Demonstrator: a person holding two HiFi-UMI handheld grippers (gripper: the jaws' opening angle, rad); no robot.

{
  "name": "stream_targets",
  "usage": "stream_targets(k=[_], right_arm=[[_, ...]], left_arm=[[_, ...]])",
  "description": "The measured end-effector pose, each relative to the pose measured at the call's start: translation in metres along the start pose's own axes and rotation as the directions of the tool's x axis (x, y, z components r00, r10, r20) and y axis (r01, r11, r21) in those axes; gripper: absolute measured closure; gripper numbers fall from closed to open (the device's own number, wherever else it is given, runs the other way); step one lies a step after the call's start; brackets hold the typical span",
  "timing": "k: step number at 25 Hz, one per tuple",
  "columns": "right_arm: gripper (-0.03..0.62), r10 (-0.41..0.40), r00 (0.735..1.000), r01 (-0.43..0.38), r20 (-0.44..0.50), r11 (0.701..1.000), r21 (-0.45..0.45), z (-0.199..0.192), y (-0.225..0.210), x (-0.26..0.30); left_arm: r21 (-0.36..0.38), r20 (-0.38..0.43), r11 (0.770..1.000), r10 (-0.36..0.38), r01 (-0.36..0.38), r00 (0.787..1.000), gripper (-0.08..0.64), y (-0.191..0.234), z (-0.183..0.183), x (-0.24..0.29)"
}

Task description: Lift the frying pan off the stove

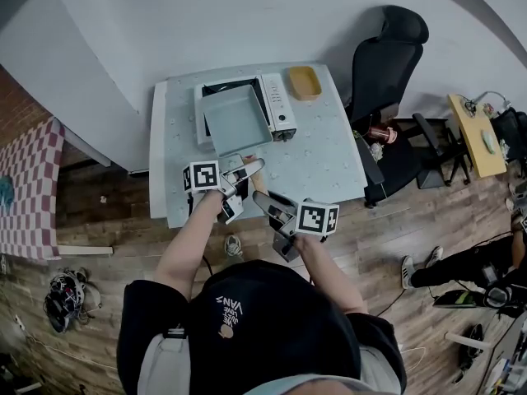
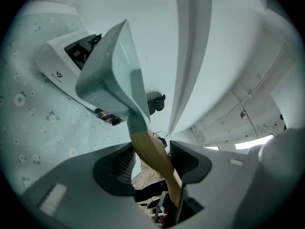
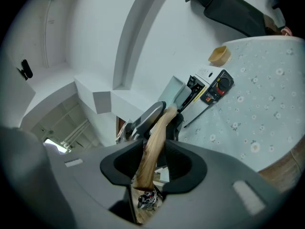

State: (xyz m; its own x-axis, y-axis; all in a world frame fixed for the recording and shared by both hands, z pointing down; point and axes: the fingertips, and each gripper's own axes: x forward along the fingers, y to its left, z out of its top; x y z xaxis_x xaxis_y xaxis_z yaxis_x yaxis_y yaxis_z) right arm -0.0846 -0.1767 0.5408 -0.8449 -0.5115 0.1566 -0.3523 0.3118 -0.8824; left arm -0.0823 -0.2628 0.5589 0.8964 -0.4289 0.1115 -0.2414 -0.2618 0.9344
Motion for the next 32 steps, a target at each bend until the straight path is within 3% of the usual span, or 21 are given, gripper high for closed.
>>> stream_targets(k=[13, 32], right_arm=[[0.447, 0.033, 0.999, -0.033, 0.002, 0.999, -0.027, -0.037, 0.018, -0.059], [0.443, 0.012, 0.999, -0.014, -0.05, 0.999, -0.04, -0.059, 0.014, -0.079]], left_arm=[[0.018, 0.029, 1.0, -0.003, 0.003, 1.0, 0.337, -0.033, -0.063, -0.005], [0.004, 0.063, 0.999, 0.032, -0.032, 0.997, 0.337, -0.035, -0.091, -0.011]])
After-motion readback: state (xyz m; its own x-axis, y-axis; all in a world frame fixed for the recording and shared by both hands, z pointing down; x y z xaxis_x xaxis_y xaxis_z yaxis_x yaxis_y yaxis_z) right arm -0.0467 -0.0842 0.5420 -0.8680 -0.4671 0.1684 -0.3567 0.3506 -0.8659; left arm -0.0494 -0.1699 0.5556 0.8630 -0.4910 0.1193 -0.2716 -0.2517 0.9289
